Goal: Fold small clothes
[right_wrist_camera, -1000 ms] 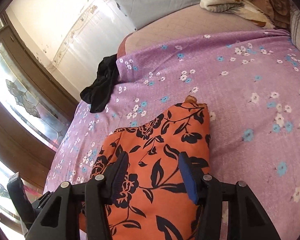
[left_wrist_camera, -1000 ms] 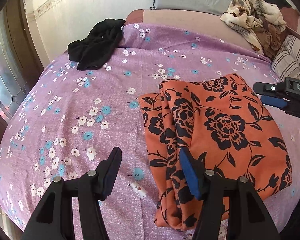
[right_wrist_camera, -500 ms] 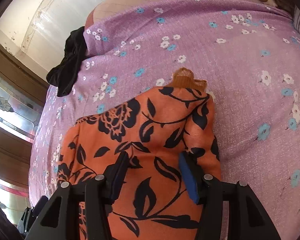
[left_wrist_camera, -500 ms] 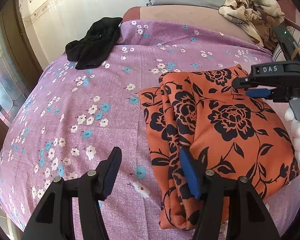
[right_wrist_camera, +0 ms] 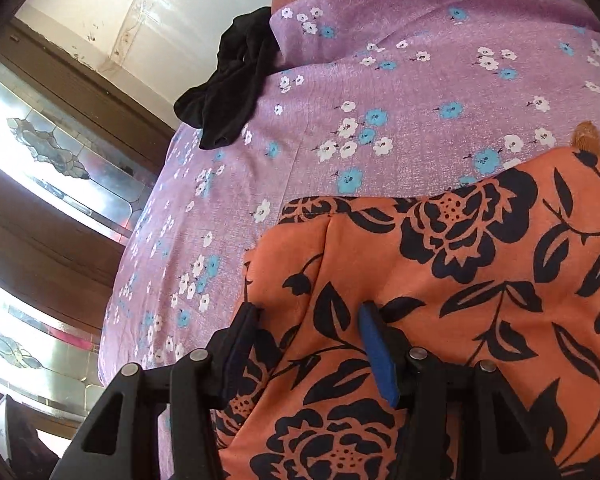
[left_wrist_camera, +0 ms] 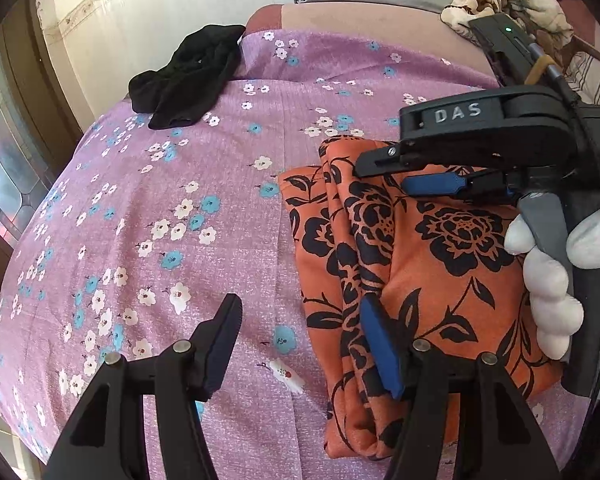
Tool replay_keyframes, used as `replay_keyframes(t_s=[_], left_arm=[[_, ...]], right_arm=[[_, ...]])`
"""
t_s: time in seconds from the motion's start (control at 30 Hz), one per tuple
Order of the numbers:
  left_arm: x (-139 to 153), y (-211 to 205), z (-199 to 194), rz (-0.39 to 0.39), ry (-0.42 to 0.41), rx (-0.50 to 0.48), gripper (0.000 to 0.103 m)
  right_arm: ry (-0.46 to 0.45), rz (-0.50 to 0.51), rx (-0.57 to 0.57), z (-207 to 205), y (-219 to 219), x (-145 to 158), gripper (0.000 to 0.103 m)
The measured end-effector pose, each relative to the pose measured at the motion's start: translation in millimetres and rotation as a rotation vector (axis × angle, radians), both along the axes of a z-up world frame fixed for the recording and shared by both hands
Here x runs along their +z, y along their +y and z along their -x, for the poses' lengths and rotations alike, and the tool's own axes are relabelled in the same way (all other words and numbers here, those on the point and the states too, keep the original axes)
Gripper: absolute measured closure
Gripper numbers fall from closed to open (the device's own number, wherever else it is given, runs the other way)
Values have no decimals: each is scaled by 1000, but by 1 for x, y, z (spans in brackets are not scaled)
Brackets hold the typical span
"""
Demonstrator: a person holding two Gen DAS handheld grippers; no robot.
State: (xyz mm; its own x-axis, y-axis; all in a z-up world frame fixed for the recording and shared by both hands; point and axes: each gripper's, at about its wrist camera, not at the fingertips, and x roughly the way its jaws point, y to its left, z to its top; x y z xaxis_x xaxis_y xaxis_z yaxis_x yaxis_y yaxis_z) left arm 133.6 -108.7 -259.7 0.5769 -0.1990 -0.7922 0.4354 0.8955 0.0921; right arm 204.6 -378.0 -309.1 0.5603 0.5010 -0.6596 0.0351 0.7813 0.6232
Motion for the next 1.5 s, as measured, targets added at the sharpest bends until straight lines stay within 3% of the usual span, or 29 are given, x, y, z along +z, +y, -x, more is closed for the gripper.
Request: replay_keyframes(t_s=[0.1,0.23,0.43,0.53,0.63,0.7,0.8,1.0,1.13,1.23,1.33,1.43,1.5], left_arm=[[10,11,-6,99,49,16,41],[25,22,-9,194,46,37,41],[17,6,-6,148,56,4,41],[4,-4,-4,66,75,-6,41],[-6,-3,0,49,99,0,40],[-10,-4,5,32,99,-7,40],[-10,-3,8,33,89,-21,40],[5,15,-12,218,144,7,41],[16,4,-32,265,152,4,41],[10,-5,-66,330,258,43,41],[-14,-9,-105,376,392,129,41],[-25,-7,-120,455,444,170,41],[-25,-8,-118,460,437,176,41]], right_arm=[[-28,-120,-33,11,-20,10,46],[-83,-89,-80,42,-41,39,46],[-75,-36,-163,102,-70,56,50],[3,-16,-169,123,-71,40,57],[106,15,-176,139,-68,12,62],[108,33,-174,145,-66,5,68],[101,22,-169,148,-70,4,68],[45,-126,-217,147,-90,4,66],[-68,-105,-269,147,-98,24,65],[-21,-129,-281,138,-100,14,65],[29,-144,-279,132,-97,2,64],[22,-142,-273,130,-97,3,64],[34,-154,-275,126,-98,-1,64]])
